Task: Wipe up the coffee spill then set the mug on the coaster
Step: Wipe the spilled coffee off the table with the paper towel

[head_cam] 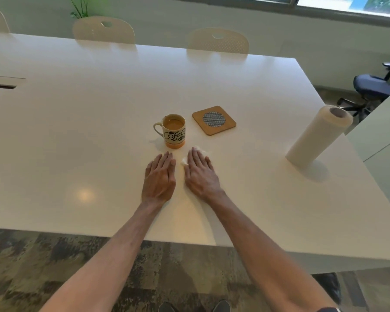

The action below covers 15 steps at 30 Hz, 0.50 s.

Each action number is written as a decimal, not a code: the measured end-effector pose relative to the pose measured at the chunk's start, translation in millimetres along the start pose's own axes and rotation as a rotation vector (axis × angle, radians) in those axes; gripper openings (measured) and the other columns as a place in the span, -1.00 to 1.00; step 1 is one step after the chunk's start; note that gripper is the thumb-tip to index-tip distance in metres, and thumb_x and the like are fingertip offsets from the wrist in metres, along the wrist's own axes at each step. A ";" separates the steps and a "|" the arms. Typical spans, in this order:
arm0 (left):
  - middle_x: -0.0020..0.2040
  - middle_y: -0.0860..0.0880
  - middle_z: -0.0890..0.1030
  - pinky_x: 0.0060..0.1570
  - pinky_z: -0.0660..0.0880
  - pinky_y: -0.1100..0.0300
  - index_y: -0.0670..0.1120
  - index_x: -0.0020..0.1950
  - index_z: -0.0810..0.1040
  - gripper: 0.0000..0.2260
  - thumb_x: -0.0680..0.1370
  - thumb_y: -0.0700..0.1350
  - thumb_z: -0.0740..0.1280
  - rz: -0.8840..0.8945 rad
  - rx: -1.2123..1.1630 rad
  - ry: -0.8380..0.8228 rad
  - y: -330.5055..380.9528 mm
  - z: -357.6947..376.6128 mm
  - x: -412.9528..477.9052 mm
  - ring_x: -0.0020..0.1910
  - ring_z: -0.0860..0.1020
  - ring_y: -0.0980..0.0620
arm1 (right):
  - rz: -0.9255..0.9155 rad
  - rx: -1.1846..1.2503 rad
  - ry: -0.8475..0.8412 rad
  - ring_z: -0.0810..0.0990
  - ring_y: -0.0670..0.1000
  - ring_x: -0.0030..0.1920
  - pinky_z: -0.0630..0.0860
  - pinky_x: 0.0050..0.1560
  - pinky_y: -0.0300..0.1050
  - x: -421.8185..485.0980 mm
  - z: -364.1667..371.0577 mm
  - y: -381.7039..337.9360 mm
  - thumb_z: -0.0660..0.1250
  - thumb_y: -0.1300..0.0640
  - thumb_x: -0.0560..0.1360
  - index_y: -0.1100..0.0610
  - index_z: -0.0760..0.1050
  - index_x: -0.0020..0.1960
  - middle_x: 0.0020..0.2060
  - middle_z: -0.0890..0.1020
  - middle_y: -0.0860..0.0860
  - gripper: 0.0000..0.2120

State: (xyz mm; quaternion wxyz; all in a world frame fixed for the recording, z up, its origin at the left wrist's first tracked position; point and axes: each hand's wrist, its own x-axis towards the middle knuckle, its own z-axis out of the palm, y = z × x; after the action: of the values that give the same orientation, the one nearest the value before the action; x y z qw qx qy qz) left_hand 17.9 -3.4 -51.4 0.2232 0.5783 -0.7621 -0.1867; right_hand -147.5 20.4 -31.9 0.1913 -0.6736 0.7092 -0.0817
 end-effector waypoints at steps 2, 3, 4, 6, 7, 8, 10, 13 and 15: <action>0.72 -0.01 0.34 0.72 0.08 -0.05 -0.03 0.72 0.33 -0.48 0.82 0.11 -0.08 0.006 0.011 0.003 -0.5 1.1 0.6 0.74 0.19 0.01 | -0.052 -0.002 -0.012 -0.28 -0.06 0.74 -0.27 0.75 0.02 -12.9 6.3 -2.8 -0.16 -0.13 0.80 0.10 -0.23 0.78 0.77 -0.22 -0.01 -0.37; 0.71 -0.02 0.35 0.71 0.09 -0.06 -0.03 0.71 0.34 -0.48 0.82 0.10 -0.08 0.005 0.009 0.006 -0.7 1.6 0.5 0.74 0.19 0.00 | -0.078 -0.010 -0.019 -0.28 -0.06 0.75 -0.25 0.76 0.04 -20.6 9.6 -4.5 -0.17 -0.13 0.80 0.09 -0.23 0.78 0.77 -0.21 -0.01 -0.37; 0.71 -0.02 0.35 0.71 0.09 -0.07 -0.04 0.71 0.35 -0.48 0.82 0.10 -0.07 0.004 0.005 0.007 -0.7 1.9 0.4 0.74 0.20 -0.01 | -0.104 -0.022 -0.027 -0.27 -0.06 0.75 -0.22 0.77 0.06 -28.8 12.9 -5.8 -0.17 -0.14 0.80 0.09 -0.23 0.78 0.77 -0.21 -0.01 -0.37; 0.72 -0.02 0.34 0.72 0.09 -0.08 -0.04 0.71 0.35 -0.47 0.82 0.11 -0.09 0.005 -0.001 0.003 -0.6 1.3 0.4 0.74 0.19 -0.01 | -0.157 -0.035 -0.038 -0.28 -0.07 0.74 -0.20 0.77 0.07 -46.9 17.3 -5.7 -0.18 -0.15 0.80 0.07 -0.22 0.78 0.76 -0.22 -0.04 -0.37; 0.72 -0.02 0.34 0.72 0.09 -0.09 -0.04 0.71 0.34 -0.47 0.82 0.12 -0.10 0.006 -0.003 0.002 -0.6 0.9 0.1 0.74 0.19 -0.01 | -0.182 -0.040 -0.039 -0.29 -0.08 0.74 -0.22 0.77 0.05 -56.5 18.6 -3.6 -0.18 -0.15 0.80 0.05 -0.22 0.78 0.76 -0.22 -0.06 -0.38; 0.72 -0.02 0.34 0.72 0.09 -0.09 -0.04 0.71 0.34 -0.46 0.82 0.12 -0.10 0.007 -0.003 0.002 -0.7 0.5 -0.5 0.74 0.19 -0.01 | -0.204 -0.046 -0.036 -0.29 -0.10 0.74 -0.24 0.76 0.03 -66.7 19.8 -0.2 -0.19 -0.15 0.80 0.04 -0.21 0.78 0.76 -0.22 -0.07 -0.38; 0.72 -0.02 0.33 0.73 0.08 -0.09 -0.04 0.72 0.33 -0.46 0.82 0.12 -0.11 0.007 0.002 0.003 0.0 0.2 -2.5 0.74 0.18 -0.01 | -0.232 -0.065 -0.026 -0.30 -0.13 0.73 -0.26 0.75 -0.02 -87.5 20.4 10.7 -0.19 -0.15 0.80 0.02 -0.21 0.78 0.76 -0.22 -0.10 -0.39; 0.74 0.00 0.28 0.74 0.01 -0.05 -0.03 0.74 0.29 -0.47 0.82 0.12 -0.11 0.000 0.020 -0.010 1.1 0.5 -5.2 0.75 0.15 0.01 | -0.205 -0.075 0.000 -0.30 -0.16 0.73 -0.22 0.75 -0.02 -116.9 17.5 33.6 -0.19 -0.15 0.80 0.01 -0.21 0.78 0.76 -0.22 -0.12 -0.39; 0.76 0.03 0.24 0.75 -0.02 -0.04 -0.01 0.75 0.25 -0.47 0.82 0.12 -0.11 0.004 0.038 -0.021 0.8 1.1 -7.3 0.76 0.12 0.03 | -0.147 -0.079 0.021 -0.30 -0.17 0.73 -0.20 0.76 -0.01 -134.8 14.3 52.5 -0.20 -0.16 0.79 -0.01 -0.23 0.78 0.75 -0.23 -0.14 -0.38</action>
State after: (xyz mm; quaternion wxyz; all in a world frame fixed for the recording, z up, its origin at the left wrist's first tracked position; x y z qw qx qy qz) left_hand 18.3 3.8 -52.8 0.2045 0.5790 -0.7690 -0.1777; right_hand -188.0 159.6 -42.8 0.1506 -0.7300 0.6624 -0.0746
